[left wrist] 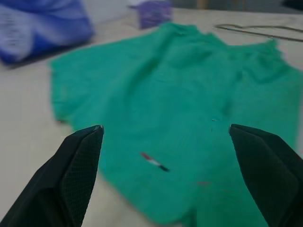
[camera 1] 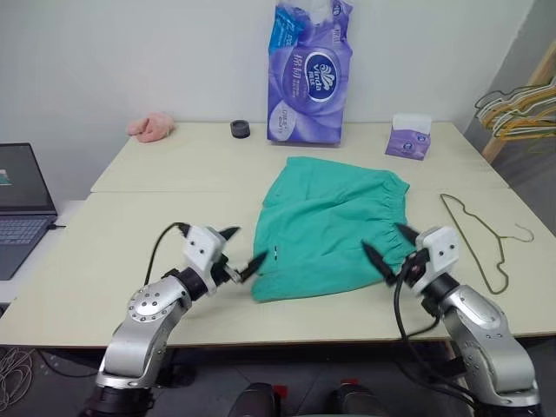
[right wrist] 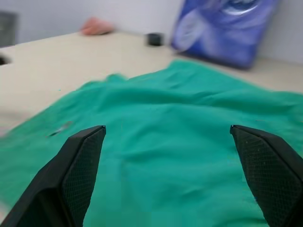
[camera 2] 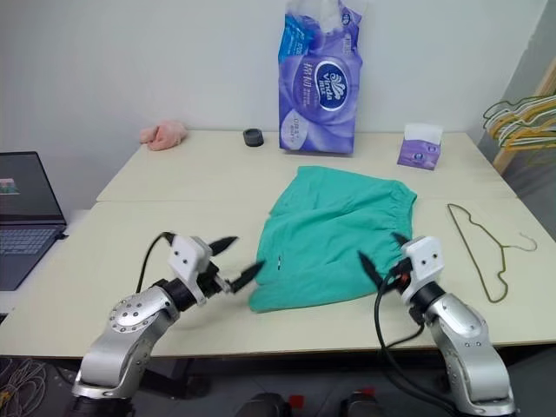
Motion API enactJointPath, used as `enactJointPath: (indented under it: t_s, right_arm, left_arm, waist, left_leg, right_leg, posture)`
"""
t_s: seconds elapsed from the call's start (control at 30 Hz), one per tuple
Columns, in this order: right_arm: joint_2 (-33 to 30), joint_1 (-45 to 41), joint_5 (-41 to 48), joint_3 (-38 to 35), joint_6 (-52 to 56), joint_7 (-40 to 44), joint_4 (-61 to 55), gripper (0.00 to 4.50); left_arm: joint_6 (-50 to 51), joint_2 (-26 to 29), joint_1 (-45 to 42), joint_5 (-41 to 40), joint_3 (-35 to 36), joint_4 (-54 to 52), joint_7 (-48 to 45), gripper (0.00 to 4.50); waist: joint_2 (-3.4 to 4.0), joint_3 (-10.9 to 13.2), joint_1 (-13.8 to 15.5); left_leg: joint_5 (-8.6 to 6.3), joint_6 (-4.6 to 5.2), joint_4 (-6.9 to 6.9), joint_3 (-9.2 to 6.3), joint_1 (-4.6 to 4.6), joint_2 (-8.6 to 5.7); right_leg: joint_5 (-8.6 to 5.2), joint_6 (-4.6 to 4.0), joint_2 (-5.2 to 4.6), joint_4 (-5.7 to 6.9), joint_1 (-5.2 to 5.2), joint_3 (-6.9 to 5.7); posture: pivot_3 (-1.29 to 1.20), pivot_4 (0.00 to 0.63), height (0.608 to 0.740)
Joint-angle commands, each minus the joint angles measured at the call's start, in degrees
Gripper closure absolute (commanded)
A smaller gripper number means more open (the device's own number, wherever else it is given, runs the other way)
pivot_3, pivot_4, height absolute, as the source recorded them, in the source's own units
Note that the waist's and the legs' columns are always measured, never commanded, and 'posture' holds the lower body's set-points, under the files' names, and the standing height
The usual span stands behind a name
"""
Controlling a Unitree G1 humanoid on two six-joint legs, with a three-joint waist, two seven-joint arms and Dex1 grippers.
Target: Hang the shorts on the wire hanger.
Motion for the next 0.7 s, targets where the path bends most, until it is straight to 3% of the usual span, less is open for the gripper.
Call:
enactJointPath:
  t_s: [0.03,0.17,0.33,0.6,0.7]
  right_arm:
    - [-5.1,2.4,3.4,2.5,3.7,6.0,-5.9,0.00]
    - [-8.5,5.2,1.5,5.0,2.6,7.4,-7.4,0.00]
    - [-8.9,8.7,-2.3,5.2,-3.0,7.3,-5.4,0.00]
    - [-8.9,10.6,-7.8,3.6,-11.5,6.4,-1.6,0.00]
    - [-9.9,9.2,-12.1,2.8,-15.7,5.3,1.2,0.00]
  left_arm:
    - [1.3,4.6,-2.7,-0.4,-2.6,-0.7,-7.5,0.02]
    - [-1.0,7.2,-5.9,5.3,-7.2,3.2,-9.7,0.02]
    - [-1.7,4.6,-8.8,11.1,-11.8,8.8,-7.8,0.02]
    - [-10.2,2.7,-11.7,21.9,-18.8,18.5,-5.6,0.02]
    - [-12.1,2.2,-13.0,23.2,-18.7,20.8,-5.5,0.57]
  waist:
    - [-0.02,0.0,-0.2]
    - [0.00,0.0,-0.4]
    - [-0.06,0.0,-1.4]
    - [0.02,-0.1,-2.0]
    - [0.01,-0.1,-2.0]
  left_leg:
    - [0.00,0.00,0.00,-0.01,0.00,0.03]
    - [0.01,0.00,0.03,-0.01,0.08,0.09]
    - [-0.01,0.02,-0.01,-0.06,0.67,0.09]
    - [-0.07,0.04,-0.05,-0.02,0.82,0.08]
    - [-0.07,0.04,-0.04,-0.02,0.92,0.07]
  right_leg:
    - [-0.06,0.06,0.01,0.00,0.00,-0.02]
    - [-0.18,0.20,0.06,0.07,0.06,-0.05]
    - [-0.37,0.22,0.04,-0.13,0.77,-0.09]
    - [-0.31,0.39,-0.02,-0.17,0.88,-0.03]
    - [-0.39,0.28,-0.03,-0.17,0.98,-0.03]
  posture:
    - [0.06,0.033,0.740]
    - [0.04,0.033,0.740]
    - [0.00,0.034,0.740]
    - [-0.04,0.036,0.740]
    - [-0.06,0.041,0.740]
